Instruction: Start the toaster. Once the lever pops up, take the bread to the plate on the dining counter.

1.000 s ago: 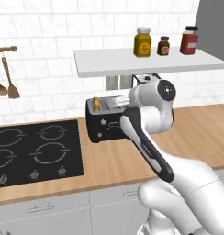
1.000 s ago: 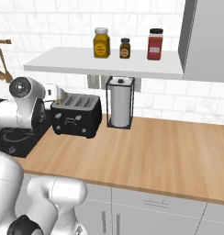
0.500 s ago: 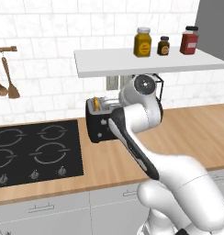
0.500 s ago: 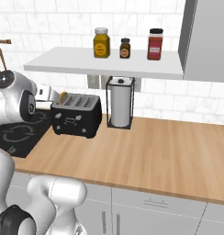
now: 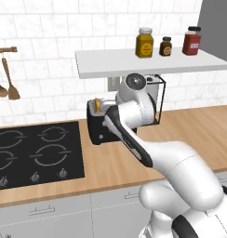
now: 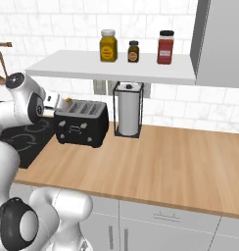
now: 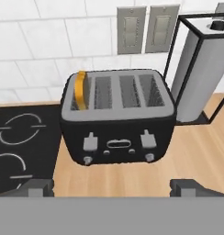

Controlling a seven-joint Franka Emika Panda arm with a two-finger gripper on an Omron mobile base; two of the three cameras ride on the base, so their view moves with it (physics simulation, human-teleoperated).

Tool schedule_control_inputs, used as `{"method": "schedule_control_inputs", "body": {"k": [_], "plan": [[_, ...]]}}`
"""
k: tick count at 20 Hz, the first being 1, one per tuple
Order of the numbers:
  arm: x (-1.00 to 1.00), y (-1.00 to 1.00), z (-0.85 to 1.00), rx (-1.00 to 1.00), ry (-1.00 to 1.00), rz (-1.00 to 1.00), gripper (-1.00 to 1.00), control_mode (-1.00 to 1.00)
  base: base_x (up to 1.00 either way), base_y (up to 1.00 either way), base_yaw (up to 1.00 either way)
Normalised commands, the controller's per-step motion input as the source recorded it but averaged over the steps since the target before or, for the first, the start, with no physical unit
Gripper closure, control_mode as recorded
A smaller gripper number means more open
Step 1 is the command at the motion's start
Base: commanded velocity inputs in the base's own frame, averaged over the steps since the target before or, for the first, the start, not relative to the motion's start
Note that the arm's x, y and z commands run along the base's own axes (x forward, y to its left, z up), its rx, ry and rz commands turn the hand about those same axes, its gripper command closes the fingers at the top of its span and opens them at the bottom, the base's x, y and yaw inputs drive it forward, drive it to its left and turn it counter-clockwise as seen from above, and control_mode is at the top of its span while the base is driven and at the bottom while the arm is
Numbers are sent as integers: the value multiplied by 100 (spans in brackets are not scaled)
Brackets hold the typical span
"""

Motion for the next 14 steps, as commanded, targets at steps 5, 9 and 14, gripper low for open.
{"method": "schedule_control_inputs", "body": {"k": [5,9,14], "plan": [[37,23,-21,0,8,0,-100,-100,0,0,0],[31,29,-26,0,0,0,-100,-100,0,0,0],[29,16,-21,0,-2,0,-100,-100,0,0,0]]}}
